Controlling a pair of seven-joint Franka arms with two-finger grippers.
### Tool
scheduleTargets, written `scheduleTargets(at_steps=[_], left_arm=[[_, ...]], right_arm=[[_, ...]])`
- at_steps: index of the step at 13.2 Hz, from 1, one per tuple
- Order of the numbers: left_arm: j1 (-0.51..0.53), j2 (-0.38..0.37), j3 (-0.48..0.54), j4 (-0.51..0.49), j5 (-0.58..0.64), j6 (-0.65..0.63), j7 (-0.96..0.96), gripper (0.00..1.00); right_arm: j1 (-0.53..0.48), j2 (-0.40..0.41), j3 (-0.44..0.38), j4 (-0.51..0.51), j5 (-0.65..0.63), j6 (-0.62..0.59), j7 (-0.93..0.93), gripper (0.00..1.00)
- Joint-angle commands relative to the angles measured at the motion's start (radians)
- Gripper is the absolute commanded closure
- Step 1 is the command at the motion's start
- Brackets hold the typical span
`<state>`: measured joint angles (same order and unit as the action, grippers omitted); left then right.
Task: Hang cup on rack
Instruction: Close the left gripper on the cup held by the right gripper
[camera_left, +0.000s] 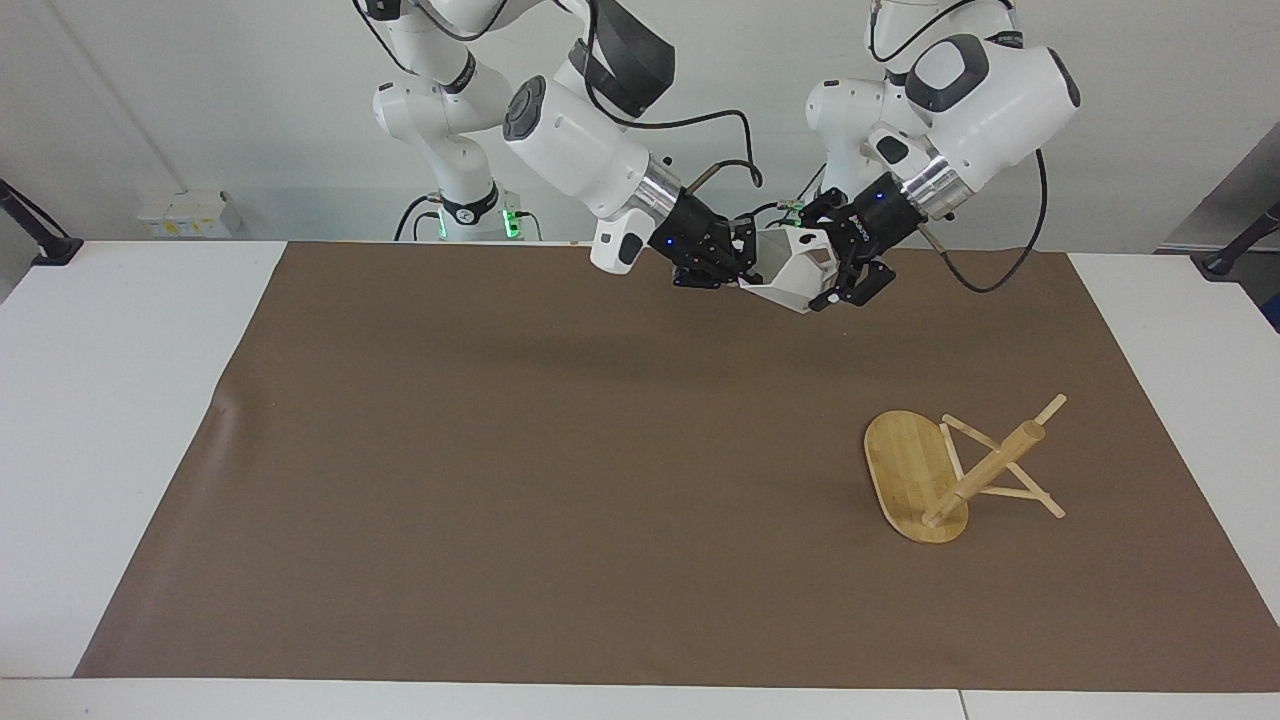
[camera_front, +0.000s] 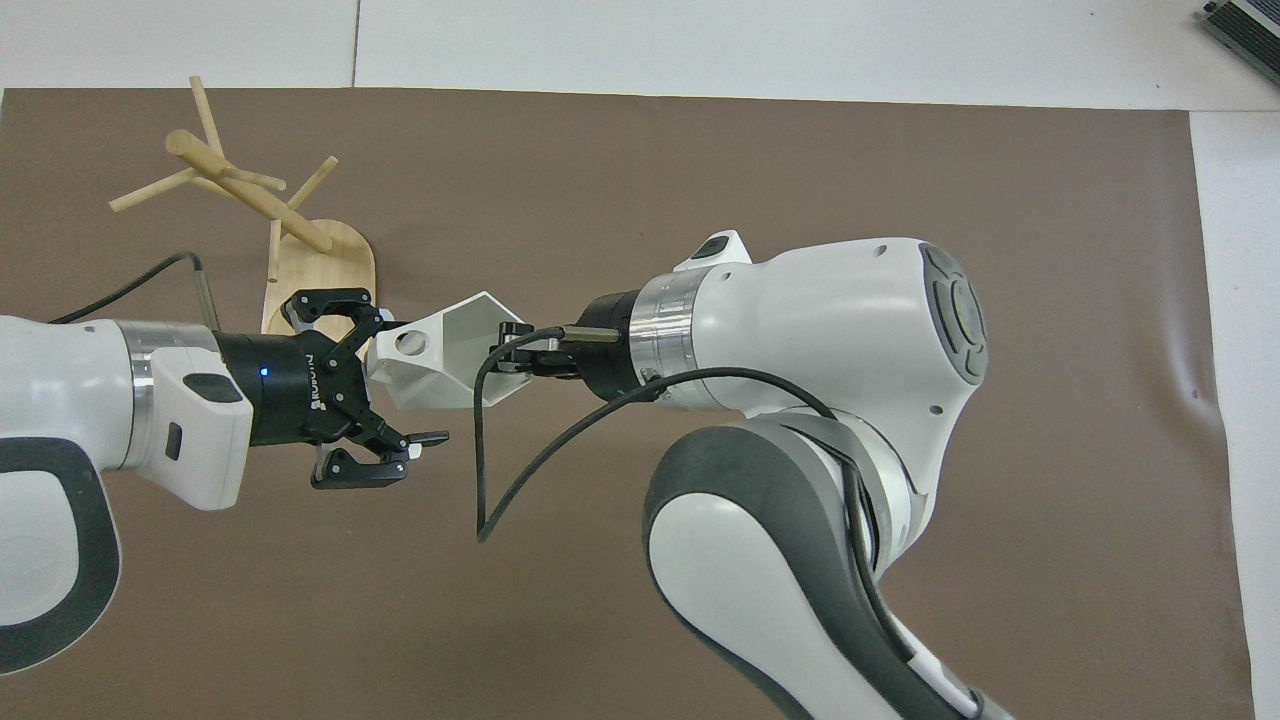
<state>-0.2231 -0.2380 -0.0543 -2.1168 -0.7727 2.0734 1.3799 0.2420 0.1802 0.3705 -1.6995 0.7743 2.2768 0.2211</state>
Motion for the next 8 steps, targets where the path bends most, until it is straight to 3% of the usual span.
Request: scheduleTargets(at_steps=[1,3,5,6,8], left_arm=[[-0.015,-0.01,0.005,-0.026,-0.028,0.042,0.025,0.0],[-0.015,-0.01,0.005,-0.028,-0.028,0.044,0.022,0.03],[-0.016,-0.01,0.004,-0.026,-0.028,0.044,0.019,0.61],[-0.016,-0.01,0.004,-0.026,-0.028,0.042,0.015,0.96],[-0.016,-0.01,0.004,-0.026,-0.028,0.037,-0.01,1.0]], right_arm=[[-0.009,0.004,0.007,0.009,0.008,-0.003,0.015,1.0],[-0.01,0.004,0.007,0.007,0.008,-0.007,0.015,1.0],[-0.01,0.004,0.005,0.007,0.008,-0.007,0.017,1.0],[-0.01,0.004,0.005,0.006,0.008,-0.007,0.017,1.0],[-0.012,0.002,0.005,0.003,0.008,-0.008,0.017,1.0]])
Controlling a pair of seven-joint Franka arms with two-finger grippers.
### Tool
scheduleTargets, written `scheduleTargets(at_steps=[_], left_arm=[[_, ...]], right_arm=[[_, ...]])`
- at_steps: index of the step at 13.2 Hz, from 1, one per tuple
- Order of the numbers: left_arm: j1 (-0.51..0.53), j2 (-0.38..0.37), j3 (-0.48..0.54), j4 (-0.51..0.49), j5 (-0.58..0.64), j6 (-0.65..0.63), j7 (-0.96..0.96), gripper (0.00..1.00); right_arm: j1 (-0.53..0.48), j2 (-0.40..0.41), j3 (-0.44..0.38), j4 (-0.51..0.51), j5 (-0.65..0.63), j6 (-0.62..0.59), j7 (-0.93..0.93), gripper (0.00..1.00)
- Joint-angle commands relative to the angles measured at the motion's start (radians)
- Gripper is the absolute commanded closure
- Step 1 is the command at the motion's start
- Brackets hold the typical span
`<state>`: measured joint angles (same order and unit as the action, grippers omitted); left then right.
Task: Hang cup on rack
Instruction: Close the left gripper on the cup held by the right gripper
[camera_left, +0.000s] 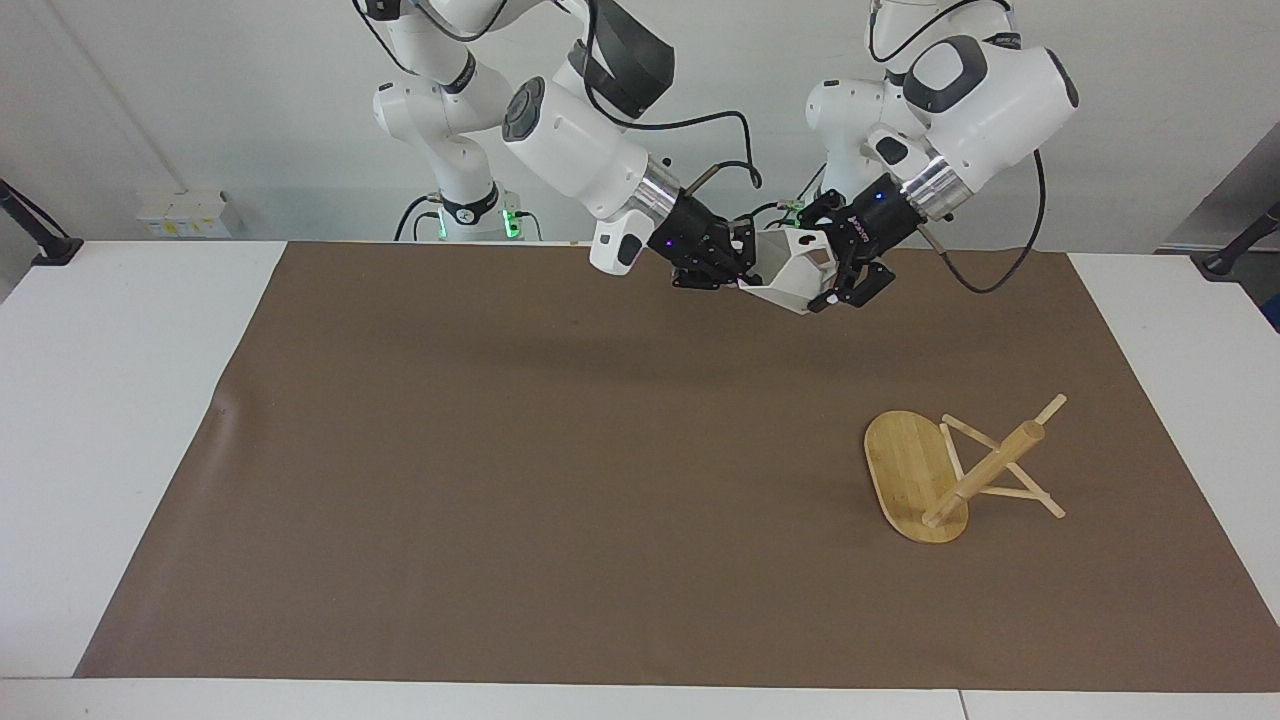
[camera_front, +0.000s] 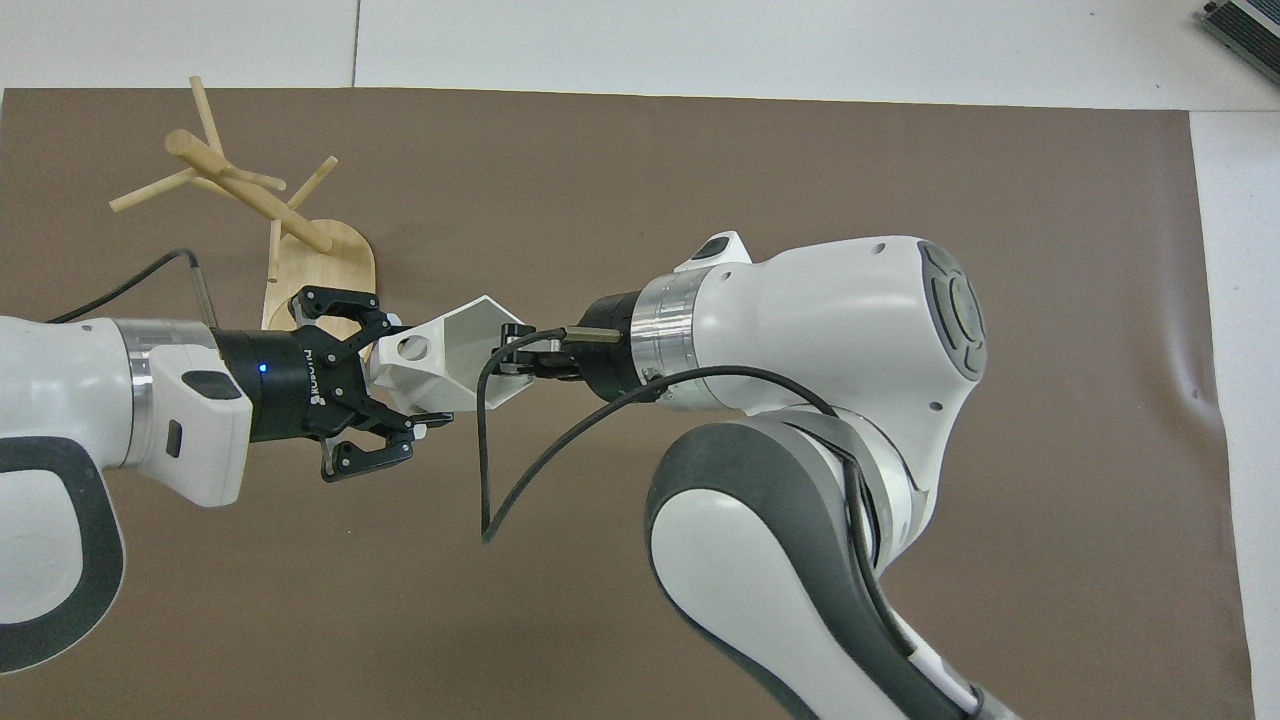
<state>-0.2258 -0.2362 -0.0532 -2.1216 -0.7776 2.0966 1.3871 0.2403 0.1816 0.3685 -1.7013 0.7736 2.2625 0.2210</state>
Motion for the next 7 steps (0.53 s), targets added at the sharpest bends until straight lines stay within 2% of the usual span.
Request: scheduleTargets(at_steps=[1,5,6,7], left_arm=[[-0.014,-0.012,0.001,-0.021,-0.023,0.017,-0.02,1.0],[-0.014,-0.012,-0.001,-0.021,-0.023,0.013,-0.033,1.0],[-0.014,-0.012,-0.001,-0.02,-0.023,0.013,-0.033,1.0],[-0.014,-0.012,-0.001,-0.02,-0.023,0.014,-0.034,1.0]], right_arm=[[-0.01,0.001,0.007,0.005,0.009,0.005,0.017,1.0],[-0.01,0.001,0.006,0.005,0.009,0.006,0.017,1.0],[-0.01,0.001,0.006,0.005,0.009,0.006,0.017,0.96],[-0.01,0.001,0.006,0.005,0.009,0.006,0.015,0.6]])
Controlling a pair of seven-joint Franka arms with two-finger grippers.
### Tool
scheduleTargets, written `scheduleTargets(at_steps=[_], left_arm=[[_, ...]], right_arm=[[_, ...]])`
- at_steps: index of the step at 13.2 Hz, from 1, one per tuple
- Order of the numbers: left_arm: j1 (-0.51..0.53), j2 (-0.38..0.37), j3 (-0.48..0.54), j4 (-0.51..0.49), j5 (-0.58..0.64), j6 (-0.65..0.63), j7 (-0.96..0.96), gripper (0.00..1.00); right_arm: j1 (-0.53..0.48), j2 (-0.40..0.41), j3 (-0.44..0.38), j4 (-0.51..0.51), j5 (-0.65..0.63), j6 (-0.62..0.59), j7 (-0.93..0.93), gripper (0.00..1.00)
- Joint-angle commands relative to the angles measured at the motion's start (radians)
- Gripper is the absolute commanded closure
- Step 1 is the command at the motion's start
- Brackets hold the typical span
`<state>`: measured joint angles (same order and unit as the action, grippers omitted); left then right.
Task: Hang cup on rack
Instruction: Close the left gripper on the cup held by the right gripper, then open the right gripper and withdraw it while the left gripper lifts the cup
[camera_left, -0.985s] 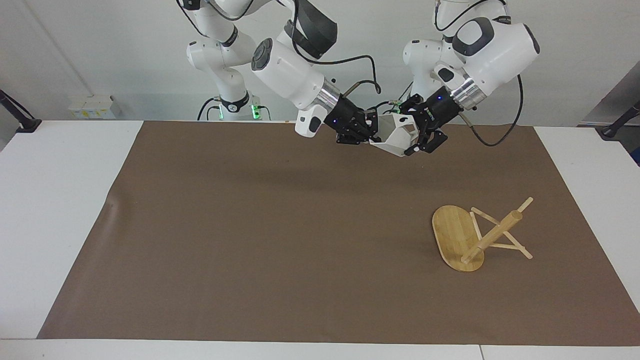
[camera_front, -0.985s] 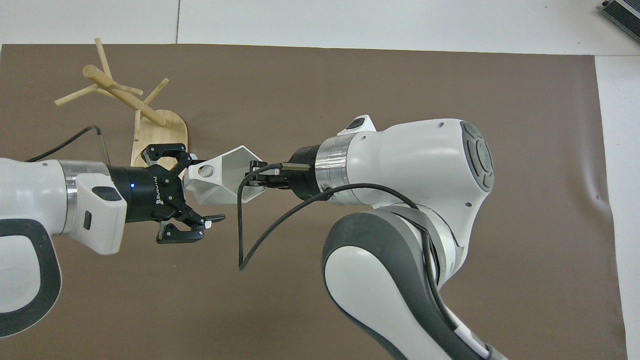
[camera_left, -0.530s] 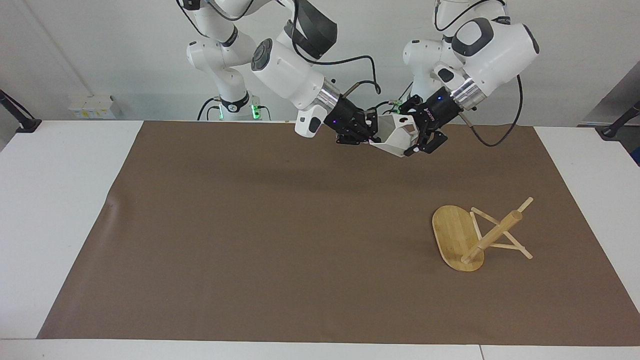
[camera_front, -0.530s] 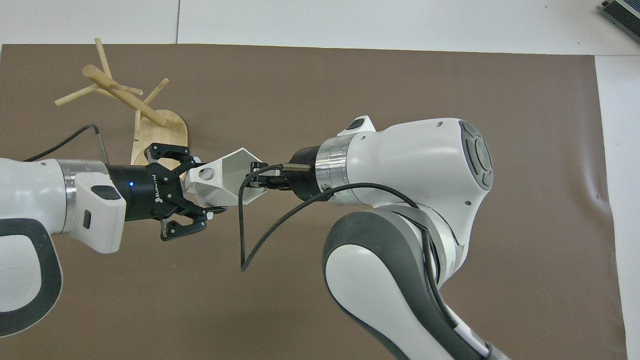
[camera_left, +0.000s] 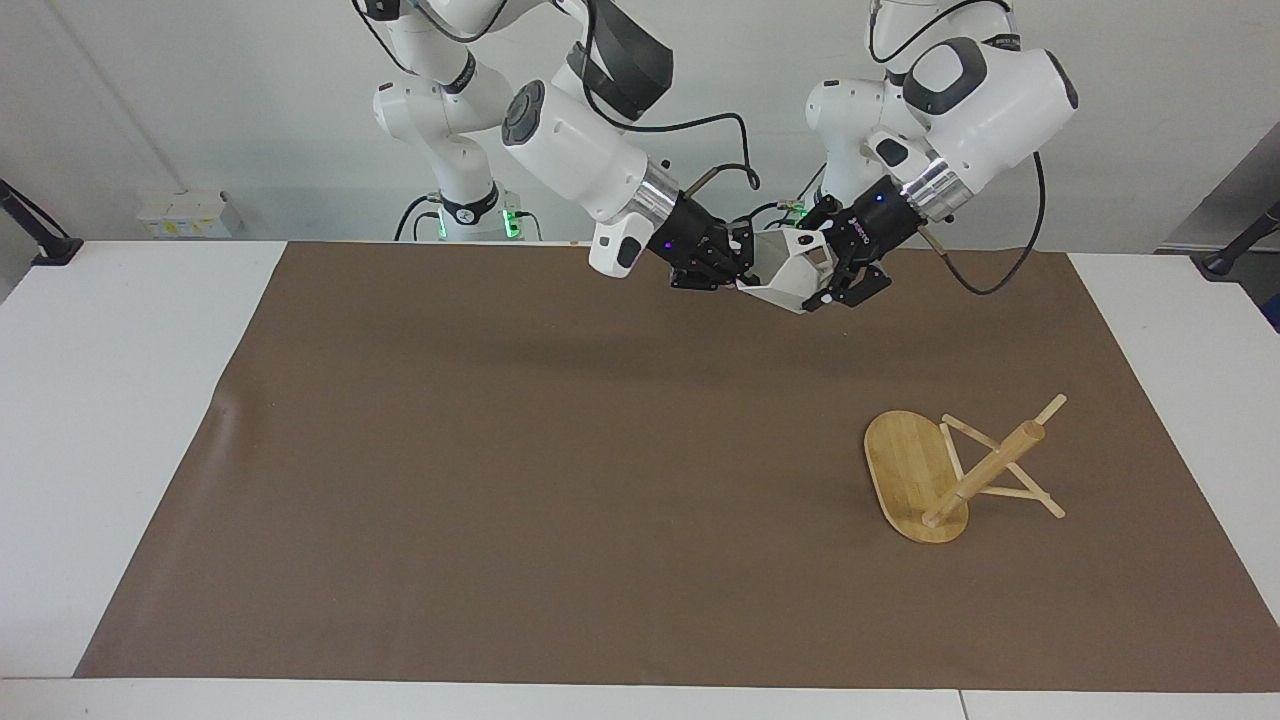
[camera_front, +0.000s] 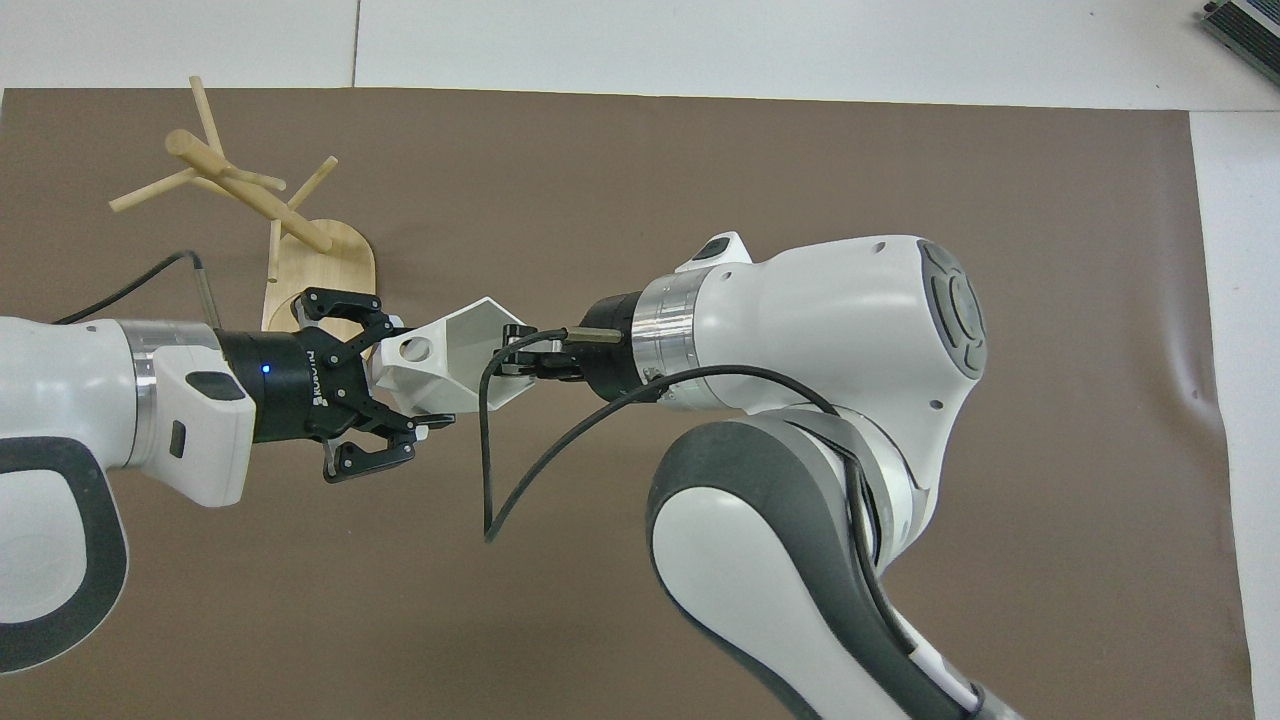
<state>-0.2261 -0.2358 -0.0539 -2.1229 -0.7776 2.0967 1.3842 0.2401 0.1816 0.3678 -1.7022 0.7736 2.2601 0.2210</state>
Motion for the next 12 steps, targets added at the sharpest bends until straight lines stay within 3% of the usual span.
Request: scheduleTargets(at_steps=[1,2,12], left_arm=[[-0.013,-0.013,0.0,-0.018,-0.023,0.014,-0.031,1.0],[-0.013,-0.013,0.0,-0.018,-0.023,0.014,-0.033,1.0],[-0.007,-0.014,0.003,-0.018,-0.02,0.005,-0.097,1.0]], right_arm=[[-0.015,0.001,0.008,0.006,0.009,0.007,0.017,0.29],[-0.009,-0.004,0.007,0.004,0.007,0.013,0.012,0.0],[-0.067,-0.03,0.005,0.006,0.006,-0.001,0.017,0.0]])
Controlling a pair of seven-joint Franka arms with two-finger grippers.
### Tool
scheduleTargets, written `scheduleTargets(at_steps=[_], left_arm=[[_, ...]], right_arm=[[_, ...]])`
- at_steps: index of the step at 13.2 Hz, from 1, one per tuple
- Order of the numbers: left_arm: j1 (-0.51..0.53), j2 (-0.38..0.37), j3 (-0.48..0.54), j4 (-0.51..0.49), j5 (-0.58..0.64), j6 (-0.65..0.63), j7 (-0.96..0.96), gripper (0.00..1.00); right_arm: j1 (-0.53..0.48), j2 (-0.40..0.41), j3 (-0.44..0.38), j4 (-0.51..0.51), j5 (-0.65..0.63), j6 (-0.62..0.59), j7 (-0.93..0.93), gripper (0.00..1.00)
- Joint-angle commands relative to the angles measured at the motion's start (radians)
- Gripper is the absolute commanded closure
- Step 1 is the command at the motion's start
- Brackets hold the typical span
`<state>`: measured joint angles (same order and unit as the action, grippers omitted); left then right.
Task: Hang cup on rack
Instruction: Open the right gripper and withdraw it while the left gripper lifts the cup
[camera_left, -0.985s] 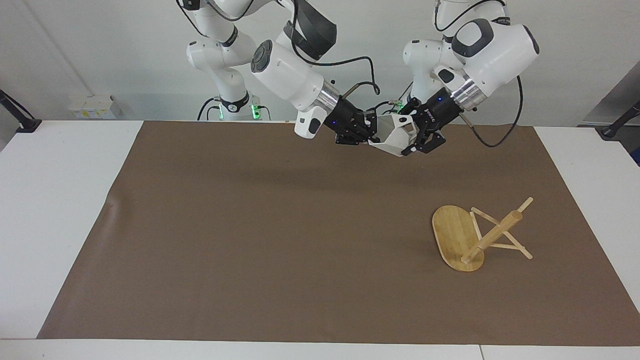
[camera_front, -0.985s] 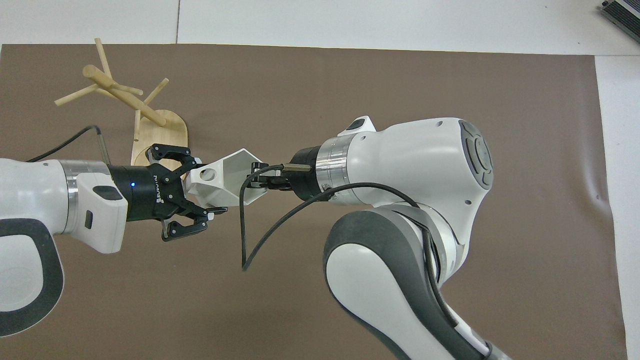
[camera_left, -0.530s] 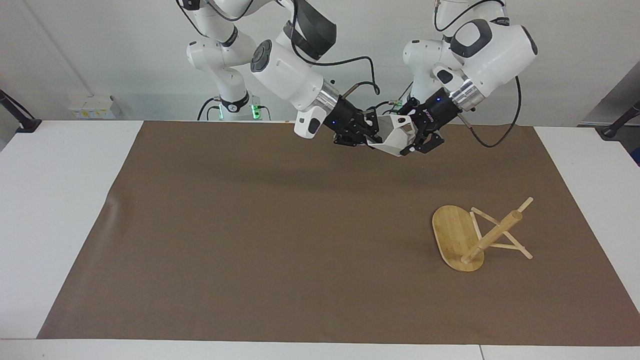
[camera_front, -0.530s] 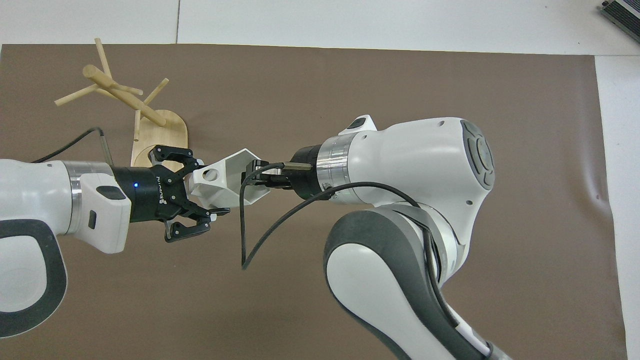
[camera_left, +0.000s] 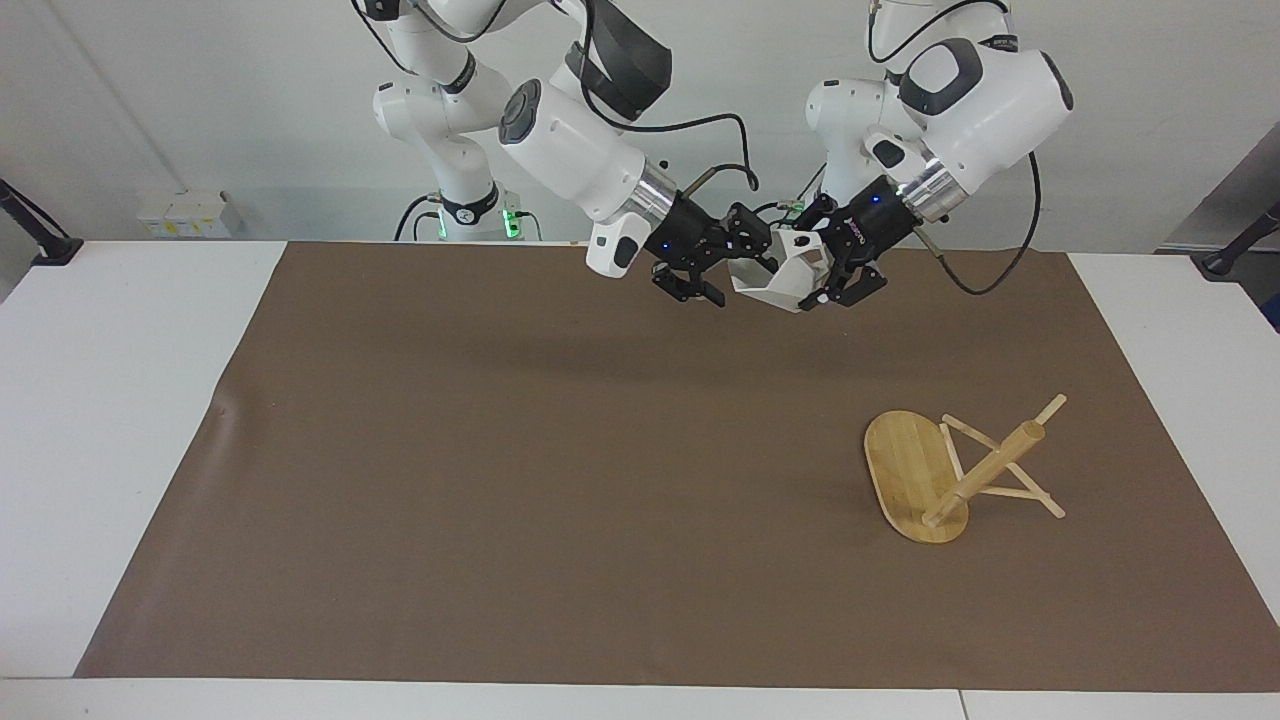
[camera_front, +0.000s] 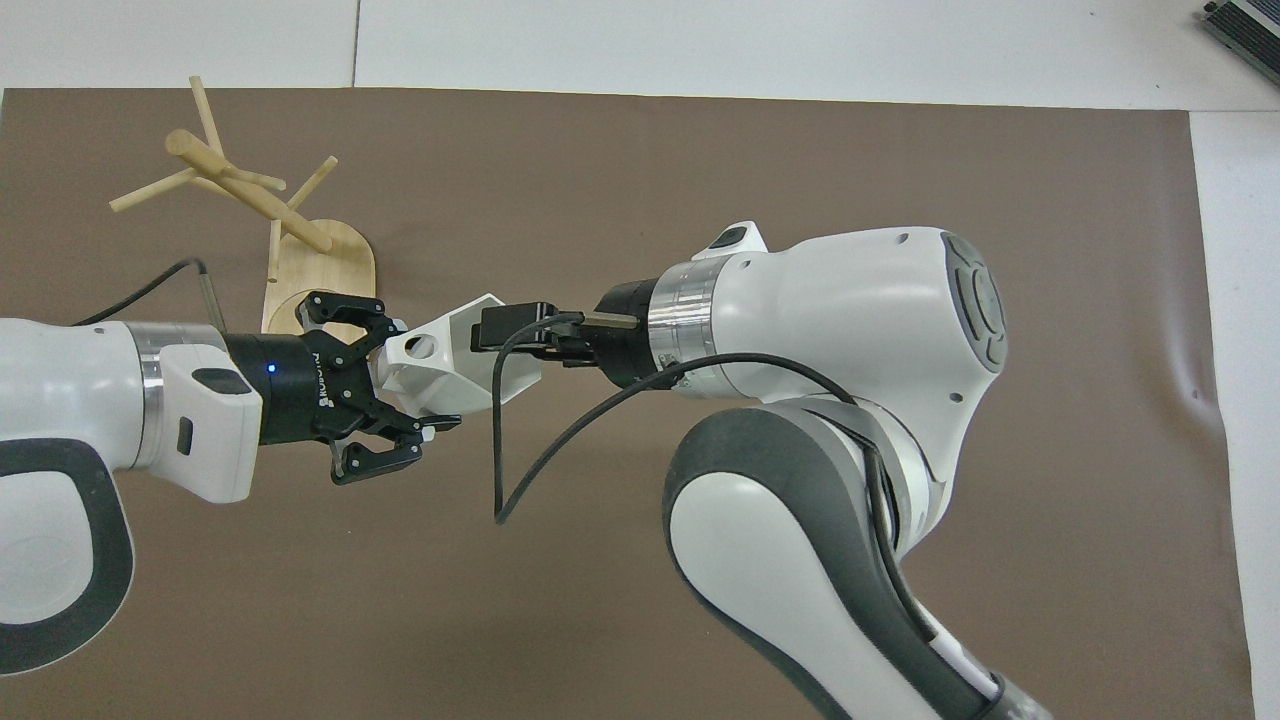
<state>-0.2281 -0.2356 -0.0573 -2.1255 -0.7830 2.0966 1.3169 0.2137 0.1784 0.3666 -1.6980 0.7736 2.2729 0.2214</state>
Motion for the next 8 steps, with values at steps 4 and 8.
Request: scheduleTargets(at_steps=[4,8], left_arm=[[0.001,-0.013,0.007,-0.024,0.03,0.02,-0.126,1.0],[0.006,-0.007,0.007,-0.024,0.184,0.071,-0.402,1.0]], right_arm=[[-0.149,-0.083,0.002,-0.005,-0.086,-0.052,0.004,0.0],[-0.253,-0.103,0.0,-0.005,-0.351,-0.128,0.003,0.0]])
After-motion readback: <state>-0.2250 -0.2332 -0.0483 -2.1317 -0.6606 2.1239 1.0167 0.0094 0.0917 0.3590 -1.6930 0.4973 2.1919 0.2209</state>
